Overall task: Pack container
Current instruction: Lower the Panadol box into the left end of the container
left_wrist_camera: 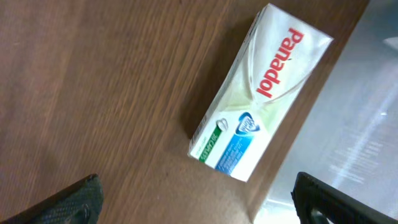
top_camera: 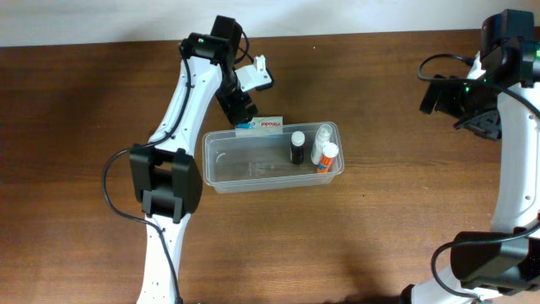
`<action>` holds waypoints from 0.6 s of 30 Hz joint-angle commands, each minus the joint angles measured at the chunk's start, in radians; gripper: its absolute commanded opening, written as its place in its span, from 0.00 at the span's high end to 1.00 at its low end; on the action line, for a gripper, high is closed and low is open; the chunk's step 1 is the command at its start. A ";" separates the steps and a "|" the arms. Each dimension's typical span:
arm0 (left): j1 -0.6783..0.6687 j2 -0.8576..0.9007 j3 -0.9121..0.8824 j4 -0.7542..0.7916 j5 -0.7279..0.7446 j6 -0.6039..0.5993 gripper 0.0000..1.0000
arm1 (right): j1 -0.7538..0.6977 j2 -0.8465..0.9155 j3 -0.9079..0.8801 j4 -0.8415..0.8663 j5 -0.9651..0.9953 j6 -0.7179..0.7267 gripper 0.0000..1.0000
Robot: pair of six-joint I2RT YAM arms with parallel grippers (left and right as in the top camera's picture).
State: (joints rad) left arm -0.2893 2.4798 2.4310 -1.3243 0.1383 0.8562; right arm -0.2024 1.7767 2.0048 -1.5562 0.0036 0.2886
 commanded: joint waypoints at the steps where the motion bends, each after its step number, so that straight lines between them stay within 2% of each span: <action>1: -0.001 0.054 0.008 0.008 0.024 0.061 0.02 | -0.002 -0.003 0.005 0.000 0.009 0.005 0.02; 8: -0.009 0.100 0.008 0.011 0.024 0.139 0.03 | -0.002 -0.003 0.005 0.000 0.009 0.005 0.01; 18: -0.016 0.140 0.008 0.032 0.024 0.153 0.03 | -0.002 -0.003 0.005 0.000 0.009 0.005 0.02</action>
State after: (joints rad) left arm -0.3035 2.5923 2.4310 -1.2938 0.1432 0.9817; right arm -0.2024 1.7767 2.0048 -1.5562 0.0036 0.2882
